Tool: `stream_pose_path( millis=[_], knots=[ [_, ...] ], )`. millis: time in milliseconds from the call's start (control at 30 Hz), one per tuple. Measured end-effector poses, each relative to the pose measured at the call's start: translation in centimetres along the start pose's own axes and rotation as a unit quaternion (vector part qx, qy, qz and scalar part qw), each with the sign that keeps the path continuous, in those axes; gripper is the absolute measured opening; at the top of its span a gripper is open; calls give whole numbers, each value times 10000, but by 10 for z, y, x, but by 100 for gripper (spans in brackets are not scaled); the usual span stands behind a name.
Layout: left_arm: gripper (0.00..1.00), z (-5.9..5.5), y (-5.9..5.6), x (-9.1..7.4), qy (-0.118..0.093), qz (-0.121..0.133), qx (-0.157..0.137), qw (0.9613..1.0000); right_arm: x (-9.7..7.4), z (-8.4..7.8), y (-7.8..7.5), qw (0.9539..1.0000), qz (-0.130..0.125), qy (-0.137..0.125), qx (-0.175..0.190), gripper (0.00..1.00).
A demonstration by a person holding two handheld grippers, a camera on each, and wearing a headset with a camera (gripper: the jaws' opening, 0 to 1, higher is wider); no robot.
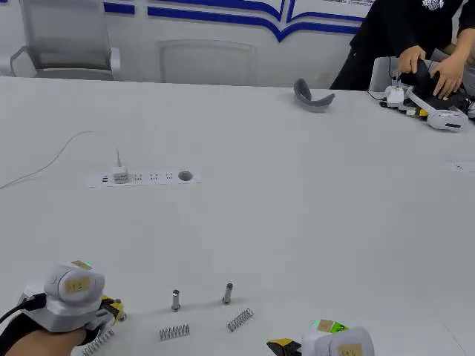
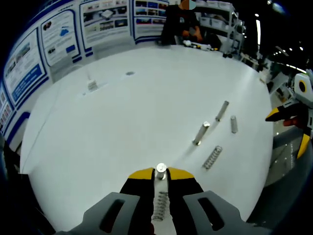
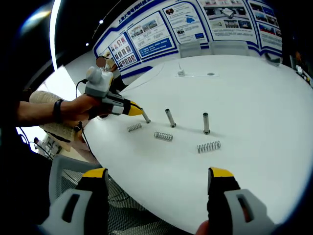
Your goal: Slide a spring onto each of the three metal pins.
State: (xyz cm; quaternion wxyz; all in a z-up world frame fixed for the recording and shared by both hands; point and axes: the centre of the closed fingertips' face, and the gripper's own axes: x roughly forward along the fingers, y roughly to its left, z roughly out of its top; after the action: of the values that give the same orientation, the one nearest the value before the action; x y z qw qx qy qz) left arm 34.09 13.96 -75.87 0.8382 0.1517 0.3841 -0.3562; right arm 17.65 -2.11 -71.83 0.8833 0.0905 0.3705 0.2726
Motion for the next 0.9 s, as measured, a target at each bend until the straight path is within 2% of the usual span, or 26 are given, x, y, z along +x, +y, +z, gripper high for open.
stream_pose_path(
  millis=[167,467,600,700,900],
  knots=[
    [22,-4,-1,-1,56,-16,-48,10000,0,1,0,10000,0,-12,7,85],
    [34,-19,-4,-12,91,-90,-162,9998,5,-1,2,10000,48,16,5,85],
    [37,-24,-4,-18,67,-105,-234,9996,7,-1,3,10000,81,37,-14,85],
    [42,-25,-6,-24,-55,-188,-425,9989,9,-2,1,10000,78,48,-32,85],
    [47,-31,-4,-33,-138,-181,-459,9987,10,0,-3,10000,58,55,-55,85]
  ],
)
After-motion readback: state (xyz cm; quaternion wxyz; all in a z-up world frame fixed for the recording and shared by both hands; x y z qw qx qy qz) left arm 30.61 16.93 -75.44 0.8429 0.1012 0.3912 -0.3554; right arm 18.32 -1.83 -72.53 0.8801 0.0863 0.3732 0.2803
